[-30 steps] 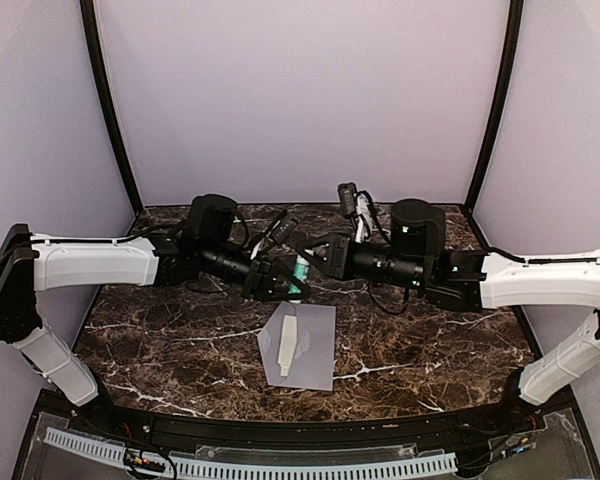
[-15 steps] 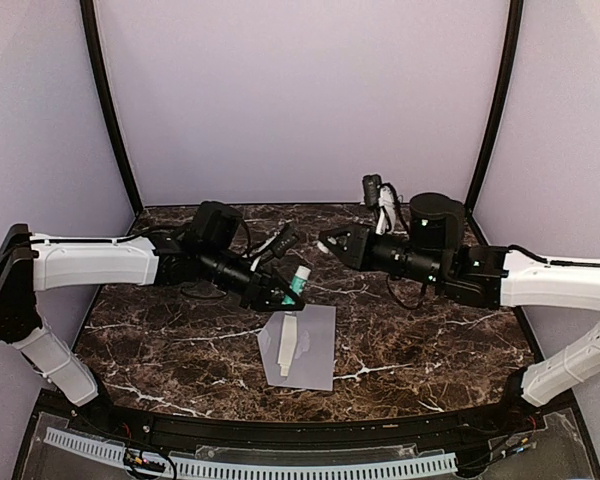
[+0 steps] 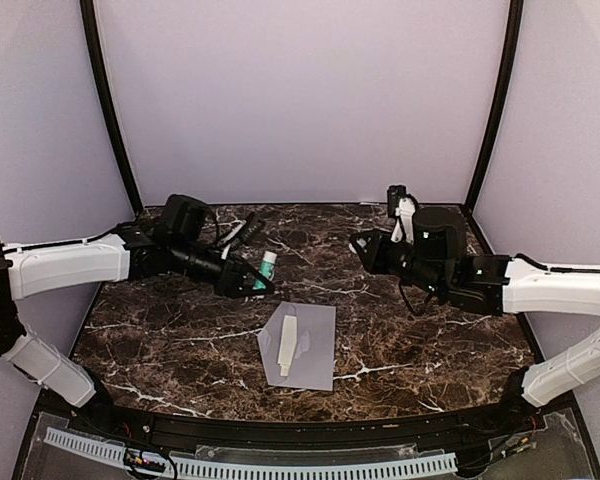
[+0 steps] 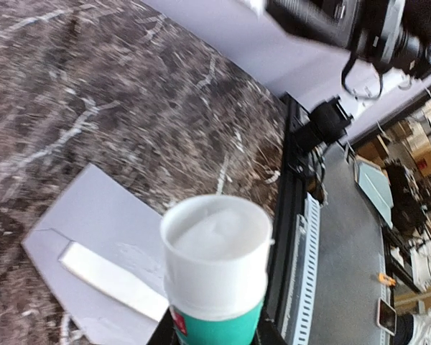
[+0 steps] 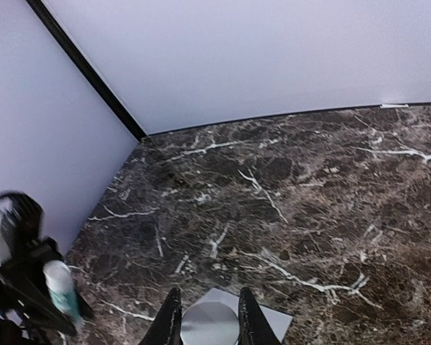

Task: Place the letter into the envelope and seal it
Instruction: Place the solid glue cap at the center of the board.

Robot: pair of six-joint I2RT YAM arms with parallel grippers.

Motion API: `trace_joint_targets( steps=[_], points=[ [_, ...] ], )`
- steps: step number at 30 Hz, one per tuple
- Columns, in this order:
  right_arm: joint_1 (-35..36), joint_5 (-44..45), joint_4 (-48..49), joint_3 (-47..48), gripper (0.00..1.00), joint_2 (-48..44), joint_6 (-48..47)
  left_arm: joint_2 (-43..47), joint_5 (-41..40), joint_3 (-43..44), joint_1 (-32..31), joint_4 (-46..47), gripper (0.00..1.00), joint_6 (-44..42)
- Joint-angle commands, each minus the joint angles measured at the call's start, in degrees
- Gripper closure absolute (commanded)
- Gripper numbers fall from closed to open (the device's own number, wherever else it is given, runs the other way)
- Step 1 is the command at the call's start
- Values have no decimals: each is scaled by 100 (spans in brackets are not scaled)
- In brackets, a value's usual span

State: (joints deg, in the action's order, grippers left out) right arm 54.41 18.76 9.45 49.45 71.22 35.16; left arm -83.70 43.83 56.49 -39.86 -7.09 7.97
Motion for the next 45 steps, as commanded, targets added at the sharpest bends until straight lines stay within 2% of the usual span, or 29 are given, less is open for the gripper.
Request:
trace_joint_targets(
  steps=[1, 4, 9, 24, 31, 34, 40, 45],
  points=[
    [-110, 675, 70, -580, 100, 321, -69, 695, -297, -114, 877, 156, 100, 150],
    [-167, 922, 174, -803, 100, 565, -82, 1039, -907, -119, 1088, 78, 100, 19],
    [-291, 1105, 211, -953, 100, 1060, -102, 1299, -1243, -252, 1105, 169, 100, -15],
    [-455, 1297, 858, -1008, 98, 2371, -177, 1224, -1069, -496, 1103, 483, 100, 150],
    [-458, 1297, 933, -896, 92, 2707, -184, 1209, -1017, -553, 1103, 584, 100, 249],
    [-458, 1271, 931, -876, 87, 2768, -168, 1190, -1001, -544, 1103, 591, 100, 258],
    [-460, 1251, 940, -902, 66, 2730, -131, 1237, -1041, -564, 1103, 639, 100, 286],
    [-458, 1235, 934, -901, 55, 2682, -128, 1295, -1074, -582, 1103, 691, 100, 315]
  ],
)
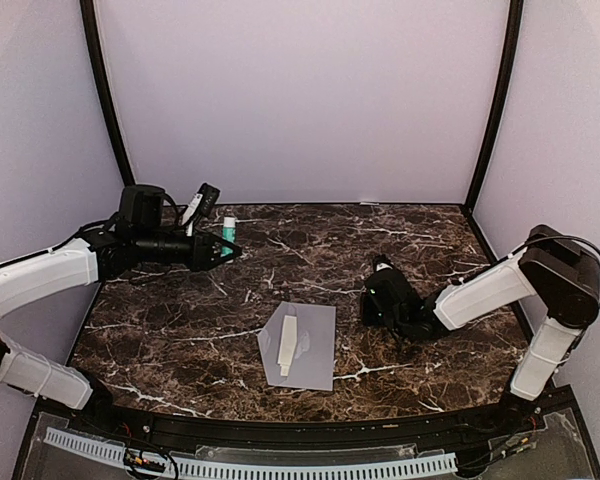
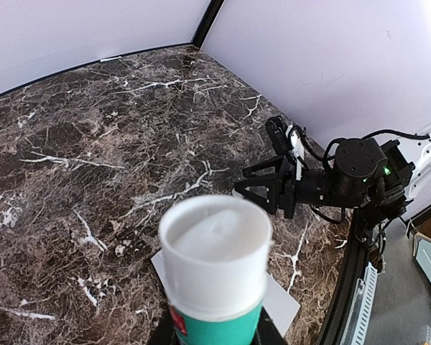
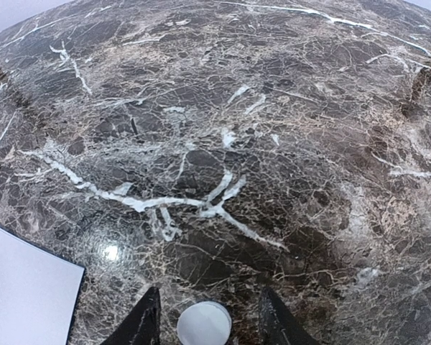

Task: Place the letter into the envelope and seal it
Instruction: Place the solid glue cap at the center of the board, then adjust the solid glue.

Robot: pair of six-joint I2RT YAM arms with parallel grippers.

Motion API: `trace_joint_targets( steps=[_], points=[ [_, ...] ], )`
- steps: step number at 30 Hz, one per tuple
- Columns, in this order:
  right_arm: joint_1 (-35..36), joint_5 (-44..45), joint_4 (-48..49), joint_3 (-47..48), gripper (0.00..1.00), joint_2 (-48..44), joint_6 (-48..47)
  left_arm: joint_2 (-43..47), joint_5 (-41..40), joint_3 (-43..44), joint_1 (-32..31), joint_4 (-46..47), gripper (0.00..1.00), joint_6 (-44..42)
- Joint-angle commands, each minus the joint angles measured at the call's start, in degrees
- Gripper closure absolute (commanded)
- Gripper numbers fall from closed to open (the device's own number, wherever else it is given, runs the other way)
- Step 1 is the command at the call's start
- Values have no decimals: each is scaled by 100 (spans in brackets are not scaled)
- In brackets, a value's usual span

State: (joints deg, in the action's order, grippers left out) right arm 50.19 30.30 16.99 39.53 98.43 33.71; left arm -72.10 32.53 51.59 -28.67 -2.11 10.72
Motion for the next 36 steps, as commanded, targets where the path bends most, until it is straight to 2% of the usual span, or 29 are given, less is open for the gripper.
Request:
trace_joint_targets(
  steps=[1, 5, 7, 10, 14, 16, 18, 21, 24, 27, 30, 32, 36],
  points=[
    [-44, 73, 188, 84, 53, -58, 15, 152, 44, -94, -16, 193, 100, 37],
    [-37, 55, 68, 127, 46, -233, 12, 240, 51, -91, -16, 193, 100, 103],
    [-36, 37, -62, 131, 36, -501, 41, 345, 86, -100, -16, 416, 100, 224],
    [-53, 29, -225, 149, 24, -1000, 25, 567, 129, -221, -21, 1093, 100, 619],
    [-58, -339, -455, 358, 21, -1731, -235, 722, 229, -519, -97, 2370, 99, 1278],
    [-54, -873, -403, 489, 20, -2092, -541, 703, 305, -582, -225, 2907, 99, 1497],
    [-54, -1969, -291, 657, 20, -2455, -868, 615, 371, -481, -437, 3157, 98, 1520],
    [4, -3152, -154, 952, 20, -2784, -996, 452, 403, -108, -894, 3109, 98, 1370],
    [159, -3902, -20, 1241, 20, -2924, -1015, 243, 470, -1, -1093, 3420, 98, 1650],
    [320, -4549, 304, 1354, 23, -2849, -884, -1, 629, -13, -1192, 4111, 98, 2286],
    [440, -4743, 637, 1414, 26, -2762, -645, -146, 670, 132, -1445, 4097, 98, 2146],
    [476, -4762, 653, 1510, 28, -2730, -632, -215, 690, 245, -1568, 3651, 98, 1838],
    [555, -4891, 621, 1745, 37, -2579, -752, -267, 634, 244, -1695, 3385, 99, 1521]
  ],
)
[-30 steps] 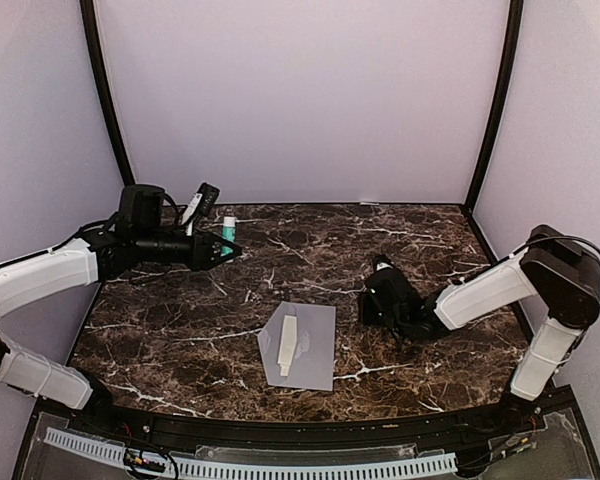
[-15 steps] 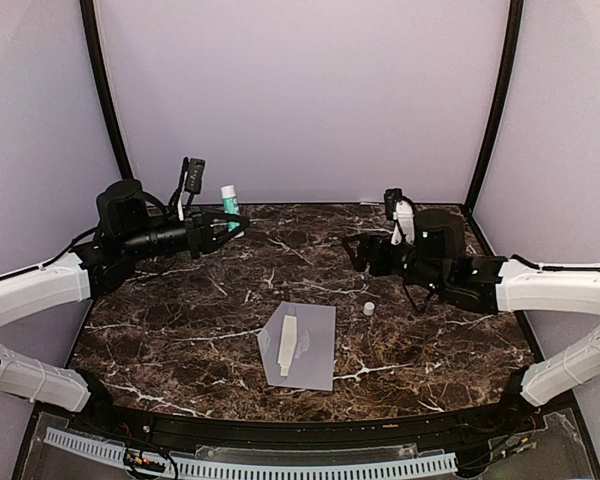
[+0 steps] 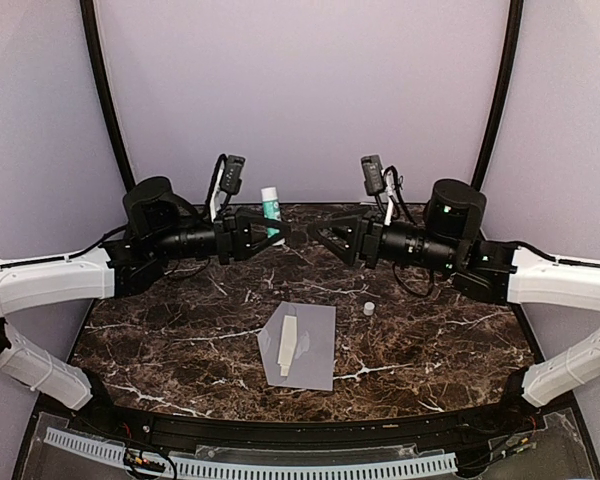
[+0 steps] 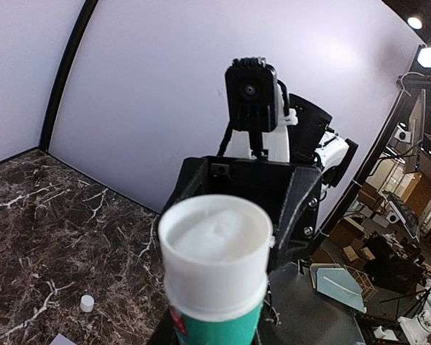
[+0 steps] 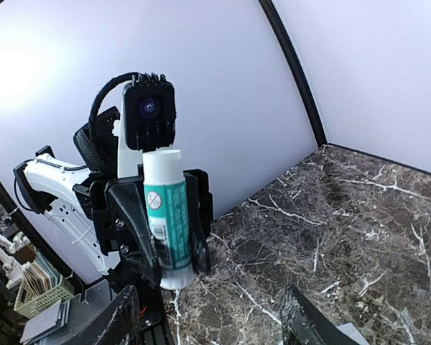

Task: Place the letter into the envelope and seal it
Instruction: Adjust the solid glue.

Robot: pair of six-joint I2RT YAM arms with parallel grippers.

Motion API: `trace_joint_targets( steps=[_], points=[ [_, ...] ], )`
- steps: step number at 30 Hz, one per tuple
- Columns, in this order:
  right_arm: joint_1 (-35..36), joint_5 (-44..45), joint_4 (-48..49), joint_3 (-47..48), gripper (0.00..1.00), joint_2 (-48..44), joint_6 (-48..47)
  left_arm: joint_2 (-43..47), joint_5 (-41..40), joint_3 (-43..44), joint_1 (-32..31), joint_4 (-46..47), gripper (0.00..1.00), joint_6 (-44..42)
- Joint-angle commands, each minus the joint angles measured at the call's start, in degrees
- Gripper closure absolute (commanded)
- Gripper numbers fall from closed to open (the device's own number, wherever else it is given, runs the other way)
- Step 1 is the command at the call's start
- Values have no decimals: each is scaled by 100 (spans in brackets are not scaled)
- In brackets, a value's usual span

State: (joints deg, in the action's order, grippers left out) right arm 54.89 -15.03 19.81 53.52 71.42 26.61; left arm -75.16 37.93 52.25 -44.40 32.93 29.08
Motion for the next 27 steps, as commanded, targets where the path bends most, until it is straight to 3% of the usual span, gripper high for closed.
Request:
trace_joint_targets(
  steps=[1, 12, 22, 27],
  points=[
    [114, -342, 286, 411, 40, 184, -85, 8, 132, 191, -139, -137, 99, -328],
    [301, -403, 184, 927, 62, 660, -302, -366, 424, 277, -334, 136, 99, -136],
    [304, -533, 113, 978, 69, 874, -336, -369, 365, 261, -340, 235, 100, -96],
    [304, -604, 139, 1022, 81, 919, -341, -401, 399, 274, -342, 216, 100, -79]
  ],
)
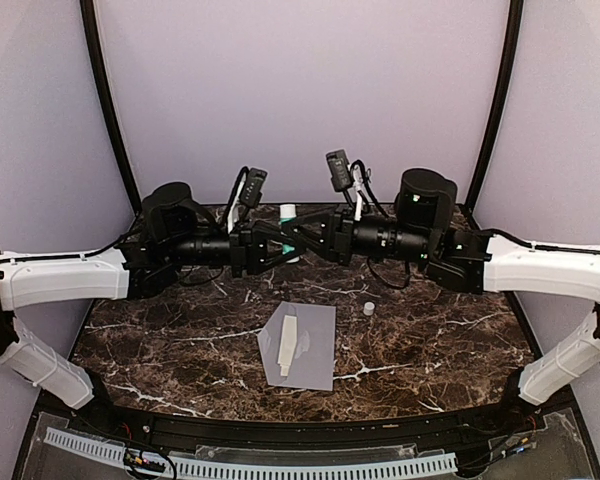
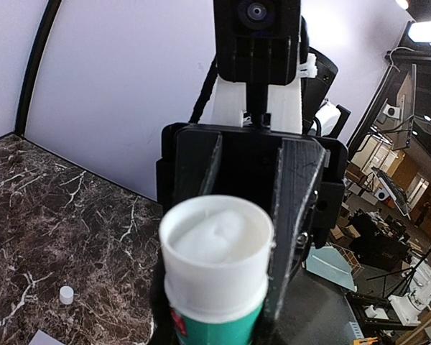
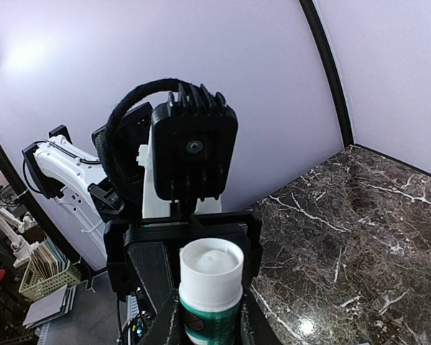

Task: Place the letter into the envelope and seal it
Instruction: Adjust the solid glue.

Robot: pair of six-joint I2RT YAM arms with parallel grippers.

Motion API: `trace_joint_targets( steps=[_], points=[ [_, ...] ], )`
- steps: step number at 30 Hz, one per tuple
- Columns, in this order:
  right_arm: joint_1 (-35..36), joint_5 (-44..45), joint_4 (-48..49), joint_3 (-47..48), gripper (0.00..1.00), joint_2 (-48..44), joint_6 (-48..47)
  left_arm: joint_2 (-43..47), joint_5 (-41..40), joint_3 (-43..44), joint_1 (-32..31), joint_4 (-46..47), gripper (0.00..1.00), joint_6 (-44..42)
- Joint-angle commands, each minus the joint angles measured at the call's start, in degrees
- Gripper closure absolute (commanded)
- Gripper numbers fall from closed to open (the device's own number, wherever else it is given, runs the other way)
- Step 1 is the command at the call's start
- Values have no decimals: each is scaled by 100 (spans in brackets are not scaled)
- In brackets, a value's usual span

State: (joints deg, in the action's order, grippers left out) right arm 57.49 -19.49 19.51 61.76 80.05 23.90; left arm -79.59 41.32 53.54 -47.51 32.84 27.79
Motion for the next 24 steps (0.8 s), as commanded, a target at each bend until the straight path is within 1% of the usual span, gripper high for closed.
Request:
trace_joint_targets(
  steps=[1, 4, 6, 7, 8, 9, 10, 11, 13, 17, 20, 22, 24],
  points=[
    [45, -153, 194, 189, 84, 55, -65, 33, 69, 147, -31, 224, 100, 46],
    [51, -60, 222, 135, 88, 48, -48, 36, 54, 141, -34, 171, 99, 34],
    [40, 9, 266, 89, 90, 20, -36, 50, 52, 132, -30, 130, 93, 27],
    [38, 38, 279, 62, 90, 3, -34, 54, 47, 129, -33, 102, 83, 26],
    [42, 87, 279, 46, 91, -19, -34, 72, 24, 125, -32, 47, 74, 31],
    [40, 131, 268, 24, 91, -43, -39, 87, 7, 105, -33, 21, 51, 32],
    [40, 190, 238, 5, 91, -71, -53, 131, -41, 87, -32, -34, 43, 24],
    [28, 258, 205, -21, 91, -101, -79, 165, -91, 56, -29, -81, 30, -6],
    [0, 347, 101, -48, 91, -164, -110, 280, -235, 38, -17, -315, 21, -114],
    [-72, 392, -110, -89, 92, -242, -184, 588, -378, 33, 95, -940, 15, -303],
    [-78, 445, -349, -73, 91, -236, -272, 908, -511, -43, 262, -1040, 12, -253],
    [-80, 419, -455, -49, 91, -196, -301, 1020, -798, 8, 343, -1146, 10, -139],
    [-72, 349, -519, -26, 91, -132, -316, 978, -882, 159, 383, -1216, 11, -36]
  ],
)
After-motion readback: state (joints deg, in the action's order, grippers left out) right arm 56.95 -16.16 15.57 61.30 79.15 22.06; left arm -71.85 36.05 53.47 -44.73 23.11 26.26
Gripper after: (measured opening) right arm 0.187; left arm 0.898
